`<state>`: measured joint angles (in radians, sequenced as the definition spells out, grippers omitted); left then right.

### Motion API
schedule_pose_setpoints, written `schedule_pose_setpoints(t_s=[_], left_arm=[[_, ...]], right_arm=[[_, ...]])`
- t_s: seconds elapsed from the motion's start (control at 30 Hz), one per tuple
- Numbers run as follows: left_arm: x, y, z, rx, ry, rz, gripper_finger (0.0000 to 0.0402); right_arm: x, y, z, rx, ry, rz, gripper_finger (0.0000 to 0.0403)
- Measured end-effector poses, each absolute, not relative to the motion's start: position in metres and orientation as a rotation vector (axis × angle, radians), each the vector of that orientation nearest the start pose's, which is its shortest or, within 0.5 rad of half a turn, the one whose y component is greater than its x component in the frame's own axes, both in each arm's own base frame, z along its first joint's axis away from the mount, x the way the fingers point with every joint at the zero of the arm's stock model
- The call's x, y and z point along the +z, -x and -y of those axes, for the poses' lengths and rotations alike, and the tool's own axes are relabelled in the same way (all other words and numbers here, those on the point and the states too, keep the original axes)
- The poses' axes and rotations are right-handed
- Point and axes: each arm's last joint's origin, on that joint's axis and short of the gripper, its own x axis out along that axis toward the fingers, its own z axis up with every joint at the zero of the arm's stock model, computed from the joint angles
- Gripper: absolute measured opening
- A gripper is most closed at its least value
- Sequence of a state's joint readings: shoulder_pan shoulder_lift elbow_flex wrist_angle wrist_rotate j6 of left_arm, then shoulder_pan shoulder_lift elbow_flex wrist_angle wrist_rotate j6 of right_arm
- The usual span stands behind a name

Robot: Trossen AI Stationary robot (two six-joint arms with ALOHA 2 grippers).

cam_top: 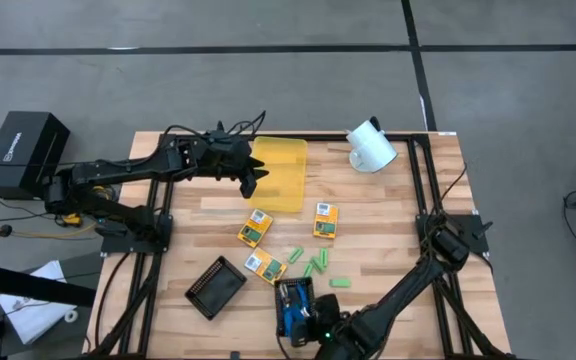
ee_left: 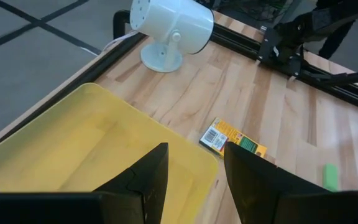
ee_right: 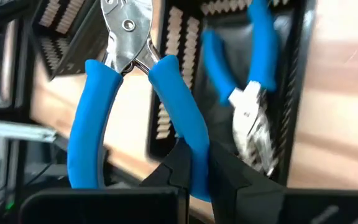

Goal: Pick & Place School Supplies
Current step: Put the blue puncher into the right black bin

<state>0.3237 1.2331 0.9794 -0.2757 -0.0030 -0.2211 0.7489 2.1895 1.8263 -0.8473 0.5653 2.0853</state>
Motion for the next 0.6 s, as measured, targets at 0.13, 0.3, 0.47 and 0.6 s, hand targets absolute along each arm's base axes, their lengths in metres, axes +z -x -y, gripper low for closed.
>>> schedule_pose_setpoints(t_s=[0.13,0.3,0.47,0.6], left_arm=[[0.300,-0.254,-0.085,0.365,0.303,-0.489,0.0150],[0.300,-0.254,-0.085,0.363,0.303,-0.489,0.0150],[0.300,-0.254,-0.085,0.362,0.303,-0.489,0.0150],[0.300,-0.254,-0.085,0.362,0.303,-0.489,0.0150]], right_arm=[[0.200,-0.342,-0.297,-0.800,-1.155,-0.685,0.0021],[0.196,-0.339,-0.303,-0.791,-1.170,-0.753,0.0021],[0.194,-0.338,-0.301,-0.807,-1.158,-0.771,0.0020],[0.190,-0.336,-0.300,-0.816,-1.148,-0.793,0.0020]])
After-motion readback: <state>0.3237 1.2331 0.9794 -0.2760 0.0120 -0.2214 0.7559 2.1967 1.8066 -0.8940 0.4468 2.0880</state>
